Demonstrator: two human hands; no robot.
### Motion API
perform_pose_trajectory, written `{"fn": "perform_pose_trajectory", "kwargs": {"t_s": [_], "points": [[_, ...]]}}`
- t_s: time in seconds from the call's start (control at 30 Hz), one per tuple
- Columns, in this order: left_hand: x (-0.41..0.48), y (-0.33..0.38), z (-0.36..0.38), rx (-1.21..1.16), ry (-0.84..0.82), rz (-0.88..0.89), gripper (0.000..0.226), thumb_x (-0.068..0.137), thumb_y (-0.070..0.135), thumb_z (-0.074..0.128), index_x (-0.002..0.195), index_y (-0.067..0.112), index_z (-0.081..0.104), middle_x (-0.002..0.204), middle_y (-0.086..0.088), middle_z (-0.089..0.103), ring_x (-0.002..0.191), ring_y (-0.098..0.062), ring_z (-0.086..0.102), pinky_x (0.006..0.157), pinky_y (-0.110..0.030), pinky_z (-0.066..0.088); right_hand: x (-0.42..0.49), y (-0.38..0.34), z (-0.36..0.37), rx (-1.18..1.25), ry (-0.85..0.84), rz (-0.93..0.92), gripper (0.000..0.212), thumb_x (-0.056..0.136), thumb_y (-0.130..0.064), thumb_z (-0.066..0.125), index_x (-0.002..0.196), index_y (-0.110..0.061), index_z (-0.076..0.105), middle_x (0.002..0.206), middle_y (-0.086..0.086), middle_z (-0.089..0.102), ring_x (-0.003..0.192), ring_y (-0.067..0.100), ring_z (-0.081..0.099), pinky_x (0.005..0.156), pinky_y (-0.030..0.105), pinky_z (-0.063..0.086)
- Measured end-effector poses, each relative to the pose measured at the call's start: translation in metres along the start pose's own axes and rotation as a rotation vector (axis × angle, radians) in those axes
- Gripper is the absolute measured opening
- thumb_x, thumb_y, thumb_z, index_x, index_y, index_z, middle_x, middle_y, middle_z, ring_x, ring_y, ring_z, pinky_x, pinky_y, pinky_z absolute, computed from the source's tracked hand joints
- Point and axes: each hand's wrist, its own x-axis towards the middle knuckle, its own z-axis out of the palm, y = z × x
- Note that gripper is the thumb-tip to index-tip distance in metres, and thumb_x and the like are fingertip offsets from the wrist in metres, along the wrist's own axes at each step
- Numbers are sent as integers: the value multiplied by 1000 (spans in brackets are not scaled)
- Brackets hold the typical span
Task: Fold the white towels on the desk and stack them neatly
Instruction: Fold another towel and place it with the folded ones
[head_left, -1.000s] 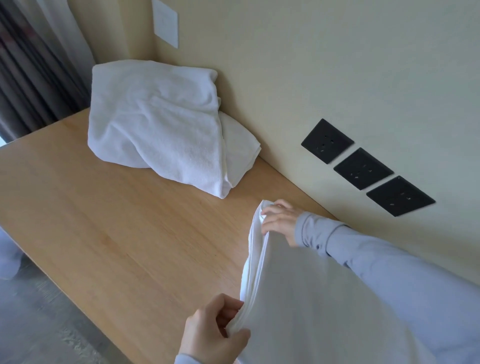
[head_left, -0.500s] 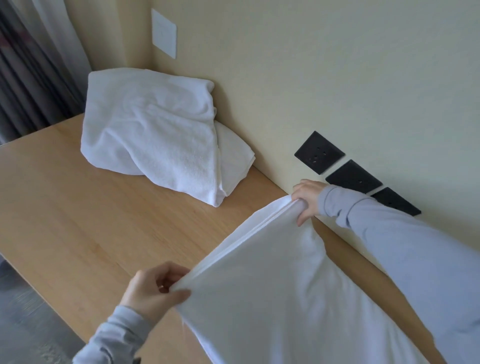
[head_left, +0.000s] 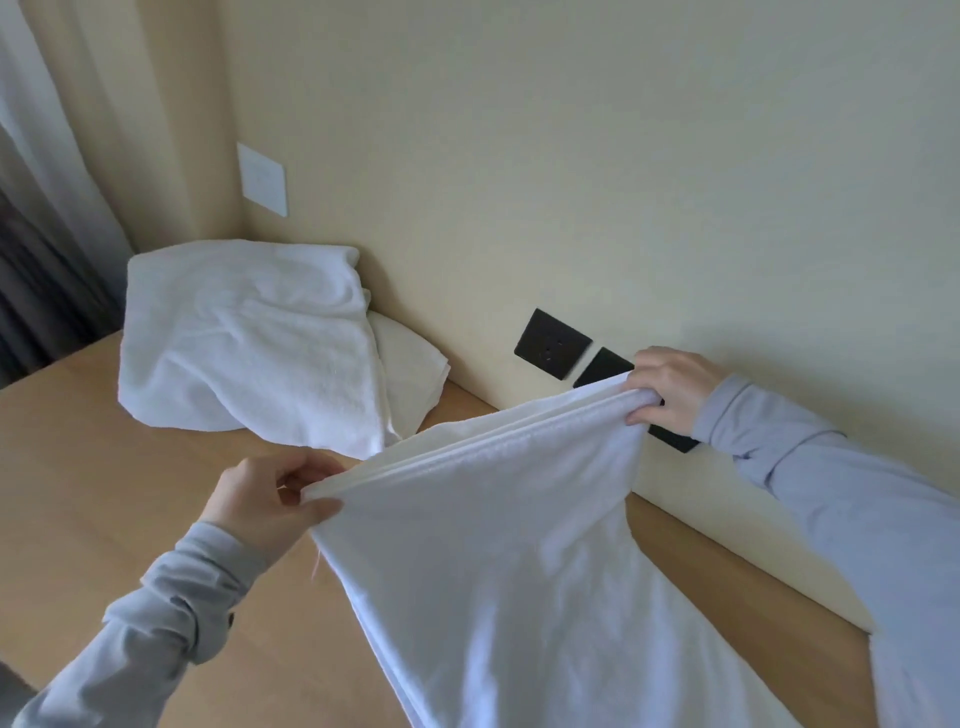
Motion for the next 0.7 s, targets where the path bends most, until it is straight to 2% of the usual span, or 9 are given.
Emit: {"fn": "perform_pose_trajectory", "kwargs": {"t_s": [0.07, 0.13, 0.23, 0.33, 0.43, 0.5, 0.53, 0.6, 0.7], "points": [[8, 22, -3, 40, 30, 78, 45, 66, 0, 76, 70, 44, 66, 73, 10, 69, 75, -15, 63, 64, -7, 45, -17, 5, -14, 10, 82, 44, 22, 78, -24, 72, 81, -2, 69, 66, -10, 29, 78, 15, 39, 64, 24, 27], [17, 49, -6, 74, 44, 173, 44, 69, -1, 74, 72, 42, 63, 78, 8, 68, 76, -13, 61, 65, -3, 43, -35, 11, -30, -6, 153, 91, 21, 77, -23, 73, 78, -2, 71, 67, -4, 34, 79, 20, 44, 65, 26, 32], [30, 95, -11, 86, 56, 310, 43, 70, -4, 73, 72, 38, 62, 79, 5, 67, 77, -12, 61, 66, -5, 44, -70, 20, -60, -27, 287, 155, 21, 71, -19, 78, 70, 1, 71, 68, 3, 39, 78, 28, 53, 64, 30, 40], [40, 150, -18, 115, 64, 449, 41, 70, -2, 74, 72, 37, 61, 79, 6, 68, 76, -9, 60, 65, -4, 43, -113, 31, -92, -34, 444, 176, 23, 58, -12, 87, 58, 0, 67, 61, 1, 37, 64, 29, 55, 57, 33, 44], [46, 210, -23, 114, 48, 573, 42, 70, -2, 73, 65, 39, 65, 79, 11, 67, 77, -7, 61, 65, -8, 45, -157, 44, -126, -46, 568, 263, 23, 59, -14, 86, 64, -1, 68, 63, 2, 40, 66, 30, 55, 59, 30, 39], [48, 254, -25, 83, 18, 640, 40, 71, -4, 71, 72, 36, 66, 80, 8, 67, 78, -13, 62, 71, -17, 49, -187, 52, -152, -53, 640, 321, 24, 62, -16, 85, 70, 0, 68, 66, 7, 47, 72, 30, 54, 63, 30, 37], [48, 276, -26, 61, 5, 678, 38, 72, -7, 70, 71, 31, 67, 80, 7, 67, 78, -17, 61, 71, -17, 50, -202, 54, -166, -55, 675, 344, 25, 63, -17, 84, 72, 0, 68, 69, 9, 50, 74, 29, 53, 64, 30, 36], [47, 323, -29, -12, -28, 751, 36, 73, -13, 68, 71, 23, 66, 75, 6, 67, 75, -19, 60, 67, -9, 48, -234, 58, -195, -53, 752, 380, 26, 65, -16, 83, 76, 1, 67, 73, 10, 53, 77, 29, 50, 66, 29, 33], [37, 391, -37, -127, -81, 827, 29, 74, -15, 65, 74, 13, 64, 62, 15, 67, 62, -2, 60, 58, -6, 47, -282, 58, -237, -99, 862, 398, 28, 63, -15, 85, 77, 2, 67, 74, 9, 54, 80, 27, 45, 69, 29, 29]]}}
